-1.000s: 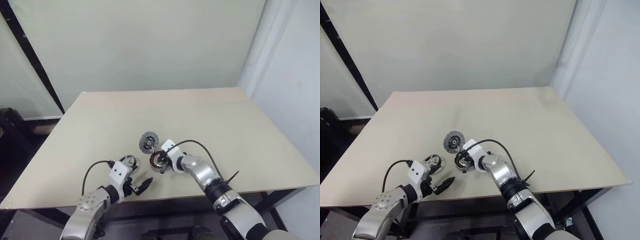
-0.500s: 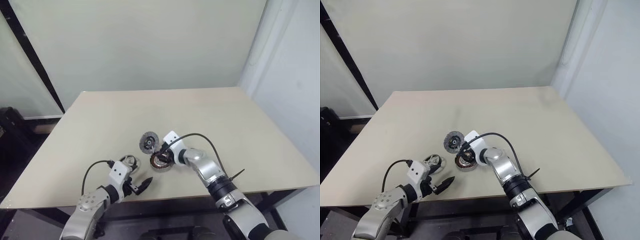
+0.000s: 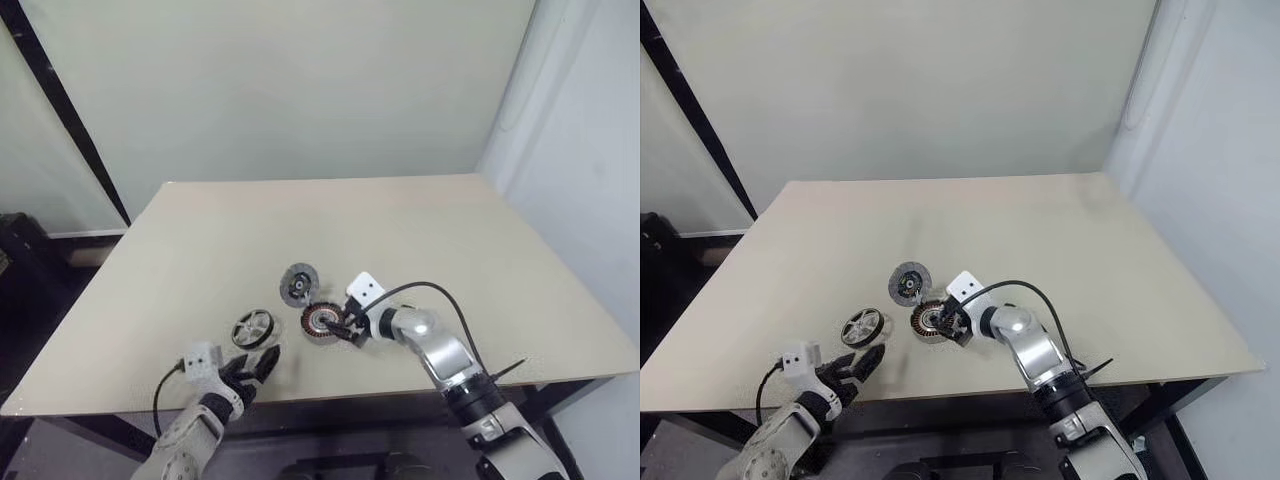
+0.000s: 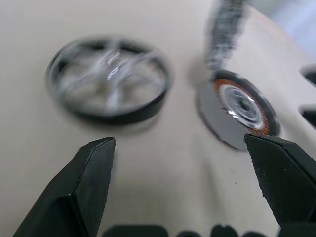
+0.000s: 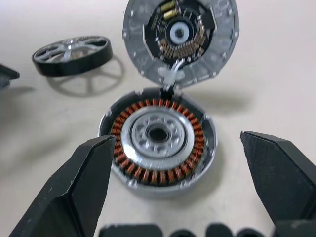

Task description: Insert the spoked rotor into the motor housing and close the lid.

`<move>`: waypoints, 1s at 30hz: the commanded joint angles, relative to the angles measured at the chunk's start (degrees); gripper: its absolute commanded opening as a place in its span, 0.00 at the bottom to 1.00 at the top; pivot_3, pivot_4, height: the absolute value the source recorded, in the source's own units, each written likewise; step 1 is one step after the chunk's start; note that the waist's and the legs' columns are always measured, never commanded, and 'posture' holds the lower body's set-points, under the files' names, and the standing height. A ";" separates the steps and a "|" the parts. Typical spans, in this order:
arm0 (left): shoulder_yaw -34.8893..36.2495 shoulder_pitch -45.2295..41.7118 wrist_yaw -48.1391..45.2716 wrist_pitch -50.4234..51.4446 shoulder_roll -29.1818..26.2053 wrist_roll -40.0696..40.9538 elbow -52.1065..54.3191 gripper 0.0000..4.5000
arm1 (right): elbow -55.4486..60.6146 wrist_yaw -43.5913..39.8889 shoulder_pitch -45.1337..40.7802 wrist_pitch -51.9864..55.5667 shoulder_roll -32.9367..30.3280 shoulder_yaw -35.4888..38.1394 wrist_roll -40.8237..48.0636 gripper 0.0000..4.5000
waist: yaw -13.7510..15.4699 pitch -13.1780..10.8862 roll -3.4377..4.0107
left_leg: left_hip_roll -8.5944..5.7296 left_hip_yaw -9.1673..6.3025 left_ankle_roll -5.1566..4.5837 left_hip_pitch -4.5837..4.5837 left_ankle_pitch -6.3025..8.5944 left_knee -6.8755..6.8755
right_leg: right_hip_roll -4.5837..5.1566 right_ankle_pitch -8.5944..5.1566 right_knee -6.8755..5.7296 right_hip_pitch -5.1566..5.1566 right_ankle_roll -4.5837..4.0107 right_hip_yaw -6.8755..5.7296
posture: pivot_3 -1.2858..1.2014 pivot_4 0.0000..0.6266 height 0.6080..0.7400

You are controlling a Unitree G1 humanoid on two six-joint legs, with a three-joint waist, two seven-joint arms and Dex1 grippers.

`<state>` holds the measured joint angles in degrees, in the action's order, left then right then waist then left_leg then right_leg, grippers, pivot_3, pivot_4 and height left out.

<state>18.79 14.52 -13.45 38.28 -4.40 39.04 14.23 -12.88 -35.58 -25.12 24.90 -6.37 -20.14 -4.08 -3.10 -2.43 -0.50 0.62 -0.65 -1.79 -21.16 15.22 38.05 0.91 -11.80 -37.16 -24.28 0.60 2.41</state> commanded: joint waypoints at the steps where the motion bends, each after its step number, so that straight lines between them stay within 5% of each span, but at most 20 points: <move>1: 4.48 -3.20 5.82 4.33 2.09 7.78 1.48 1.00 | 3.69 0.19 -0.07 -1.63 -0.64 1.59 1.30 0.98 | 0.03 -0.01 -0.01 | 0.01 -0.01 0.00 0.00 0.00 0.01 | -0.02 0.00 0.11 0.03 0.00 -0.04 | 0.52 0.00 1.00; 16: 14.08 -18.78 21.08 2.82 7.14 18.59 -13.13 1.00 | 9.19 1.50 3.59 -0.11 -2.90 2.64 2.56 0.98 | 0.27 0.04 -0.15 | -0.23 -0.02 0.02 -0.40 -0.01 0.05 | -0.07 0.09 0.27 -0.03 0.10 -0.05 | 0.52 0.00 1.00; 28: 13.39 -16.46 18.49 1.01 7.72 21.91 -10.53 0.09 | 11.24 3.27 5.23 0.84 -4.58 4.22 3.08 0.99 | 0.20 0.08 -0.18 | -0.26 -0.02 0.03 -0.42 0.00 0.06 | -0.07 0.02 0.30 0.00 -0.01 -0.02 | 0.52 0.00 1.00; 30: 13.18 -14.65 16.93 1.70 7.66 24.19 -8.18 0.06 | 11.05 3.50 5.43 0.80 -4.81 4.55 3.11 0.99 | 0.19 0.08 -0.20 | -0.24 0.01 0.03 -0.40 0.00 0.05 | -0.07 0.02 0.31 -0.01 -0.01 0.02 | 0.52 0.00 1.00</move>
<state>32.02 -0.88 4.97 39.63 3.46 60.78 2.73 -4.31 -32.57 -19.28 26.12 -10.94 -16.98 -1.82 -2.92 -2.36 -0.70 0.39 -0.63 -1.76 -21.56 15.22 38.11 0.84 -11.77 -36.85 -24.29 0.59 2.42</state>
